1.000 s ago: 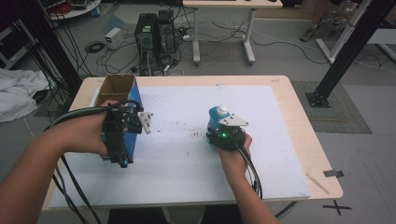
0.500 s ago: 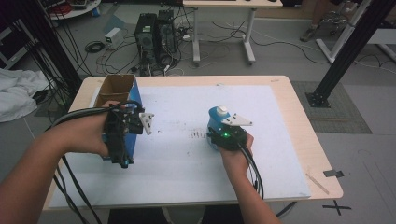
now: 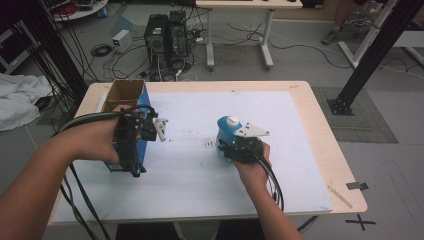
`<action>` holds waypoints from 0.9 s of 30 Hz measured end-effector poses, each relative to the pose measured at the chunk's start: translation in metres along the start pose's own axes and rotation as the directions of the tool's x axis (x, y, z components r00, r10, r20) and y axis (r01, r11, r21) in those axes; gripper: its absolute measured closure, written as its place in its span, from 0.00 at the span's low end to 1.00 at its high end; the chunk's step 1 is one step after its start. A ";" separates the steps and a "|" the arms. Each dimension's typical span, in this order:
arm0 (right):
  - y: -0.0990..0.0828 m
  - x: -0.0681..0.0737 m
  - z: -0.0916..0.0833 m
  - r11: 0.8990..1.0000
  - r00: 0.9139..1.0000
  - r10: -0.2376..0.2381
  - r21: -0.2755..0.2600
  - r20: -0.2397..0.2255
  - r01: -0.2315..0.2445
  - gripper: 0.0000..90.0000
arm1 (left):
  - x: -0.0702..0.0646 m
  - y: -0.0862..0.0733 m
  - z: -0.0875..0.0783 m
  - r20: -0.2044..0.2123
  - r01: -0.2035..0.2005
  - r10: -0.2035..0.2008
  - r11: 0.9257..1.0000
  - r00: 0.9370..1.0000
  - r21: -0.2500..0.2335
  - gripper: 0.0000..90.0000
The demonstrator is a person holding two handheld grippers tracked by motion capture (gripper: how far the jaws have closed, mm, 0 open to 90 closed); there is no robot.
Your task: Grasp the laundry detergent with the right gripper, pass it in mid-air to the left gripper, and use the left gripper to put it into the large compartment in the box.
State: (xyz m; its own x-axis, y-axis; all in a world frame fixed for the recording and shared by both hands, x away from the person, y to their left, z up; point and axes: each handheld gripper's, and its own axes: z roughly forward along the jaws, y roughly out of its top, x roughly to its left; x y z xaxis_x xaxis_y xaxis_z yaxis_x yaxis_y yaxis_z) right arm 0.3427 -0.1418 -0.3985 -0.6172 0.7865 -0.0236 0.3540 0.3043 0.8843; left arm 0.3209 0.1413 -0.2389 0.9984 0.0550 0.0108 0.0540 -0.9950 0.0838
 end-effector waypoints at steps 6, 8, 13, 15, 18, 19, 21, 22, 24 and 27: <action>0.012 0.004 -0.014 0.999 0.993 -0.051 -0.008 -0.104 0.051 0.52 | 0.004 0.008 -0.006 -0.009 -0.005 0.005 1.000 1.000 0.006 0.02; 0.017 0.006 -0.019 0.998 0.987 -0.066 -0.011 -0.149 0.065 0.52 | 0.004 0.012 -0.009 -0.010 -0.009 0.009 1.000 1.000 -0.001 0.02; 0.027 0.013 -0.028 0.994 0.964 -0.114 -0.022 -0.239 0.112 0.52 | 0.004 0.024 -0.015 -0.017 -0.037 0.037 0.999 0.999 -0.007 0.02; 0.031 0.016 -0.033 0.991 0.950 -0.133 -0.031 -0.283 0.130 0.52 | 0.005 0.026 -0.016 -0.017 -0.042 0.042 0.999 0.999 -0.009 0.02; 0.035 0.019 -0.037 0.986 0.925 -0.165 -0.054 -0.343 0.156 0.52 | 0.005 0.031 -0.017 -0.019 -0.049 0.049 0.999 0.999 -0.011 0.02; 0.036 0.019 -0.038 0.985 0.915 -0.174 -0.059 -0.364 0.163 0.52 | 0.005 0.032 -0.017 -0.017 -0.051 0.051 0.999 0.999 -0.012 0.02; 0.036 0.021 -0.039 0.981 0.895 -0.195 -0.063 -0.400 0.186 0.52 | 0.005 0.036 -0.017 -0.016 -0.058 0.057 0.998 0.998 -0.011 0.02; 0.036 0.023 -0.039 0.978 0.887 -0.205 -0.062 -0.414 0.198 0.52 | 0.005 0.037 -0.016 -0.015 -0.061 0.061 0.998 0.998 -0.010 0.02; 0.036 0.025 -0.038 0.974 0.870 -0.221 -0.056 -0.440 0.219 0.52 | 0.004 0.040 -0.016 -0.017 -0.067 0.067 0.998 0.998 -0.011 0.02; 0.035 0.028 -0.037 0.967 0.847 -0.244 -0.054 -0.472 0.248 0.52 | 0.004 0.045 -0.015 -0.016 -0.078 0.077 0.997 0.997 -0.015 0.02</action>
State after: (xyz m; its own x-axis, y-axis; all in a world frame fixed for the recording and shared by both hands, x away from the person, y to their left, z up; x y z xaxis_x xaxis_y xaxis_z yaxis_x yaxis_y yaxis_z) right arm 0.3119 -0.1284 -0.3511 -0.9408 0.3386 -0.0154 0.1515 0.4607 0.8745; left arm 0.3267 0.0975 -0.2201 0.9992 -0.0207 0.0333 -0.0238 -0.9950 0.0974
